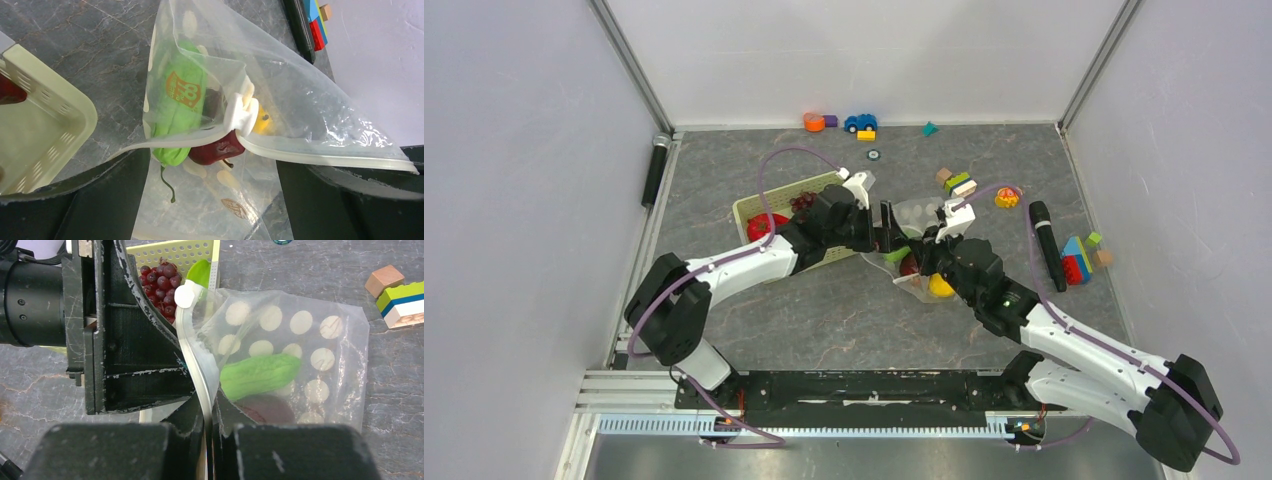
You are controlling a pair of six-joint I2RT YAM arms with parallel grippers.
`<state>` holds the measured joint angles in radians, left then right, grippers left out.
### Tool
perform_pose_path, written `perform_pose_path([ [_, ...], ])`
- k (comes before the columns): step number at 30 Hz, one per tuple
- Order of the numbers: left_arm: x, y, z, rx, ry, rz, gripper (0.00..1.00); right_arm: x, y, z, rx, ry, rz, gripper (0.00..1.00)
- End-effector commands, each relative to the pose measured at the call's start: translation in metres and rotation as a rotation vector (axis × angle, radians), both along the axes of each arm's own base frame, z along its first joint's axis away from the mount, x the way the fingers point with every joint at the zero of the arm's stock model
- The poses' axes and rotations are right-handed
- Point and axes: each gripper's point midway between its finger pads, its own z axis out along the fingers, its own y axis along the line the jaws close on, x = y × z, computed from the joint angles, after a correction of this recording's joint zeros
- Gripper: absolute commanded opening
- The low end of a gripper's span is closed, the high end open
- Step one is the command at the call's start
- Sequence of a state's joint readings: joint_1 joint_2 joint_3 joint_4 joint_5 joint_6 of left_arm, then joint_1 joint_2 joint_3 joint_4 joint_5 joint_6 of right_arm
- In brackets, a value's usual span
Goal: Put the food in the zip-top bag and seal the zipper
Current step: Place the fake fruit in the zipper food storage bag, then pick up the fake fruit from the bin.
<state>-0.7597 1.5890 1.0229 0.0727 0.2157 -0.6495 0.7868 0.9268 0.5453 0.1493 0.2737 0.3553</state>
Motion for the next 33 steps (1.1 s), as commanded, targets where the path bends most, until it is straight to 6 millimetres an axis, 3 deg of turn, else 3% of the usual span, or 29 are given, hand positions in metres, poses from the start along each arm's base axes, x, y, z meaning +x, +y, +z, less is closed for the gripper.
perform_pose_path([
  [1, -0.01, -0.005, 0.04, -0.052, -0.088, -0.076, 1.0, 0.005, -0.002, 0.008, 0.023, -0.025, -0.03, 0.09],
  [6, -0.021, 0.014, 0.048, -0.029, -0.105, -0.06, 1.0, 0.01, -0.014, 0.006, -0.009, -0.031, -0.099, 0.09],
  [13, -0.015, 0.067, 0.036, 0.11, -0.078, 0.169, 1.0, 0.016, -0.027, 0.003, -0.042, -0.029, -0.174, 0.09],
  [17, -0.007, 0.108, 0.038, 0.201, -0.095, 0.342, 1.0, 0.018, -0.026, -0.001, -0.062, -0.013, -0.176, 0.09],
  [24, 0.002, 0.212, 0.03, 0.433, -0.079, 0.741, 1.0, 0.02, -0.025, -0.004, -0.078, -0.001, -0.179, 0.09],
  [33, 0.032, 0.289, 0.024, 0.517, -0.072, 0.91, 1.0, 0.019, -0.021, -0.006, -0.077, 0.008, -0.162, 0.09],
])
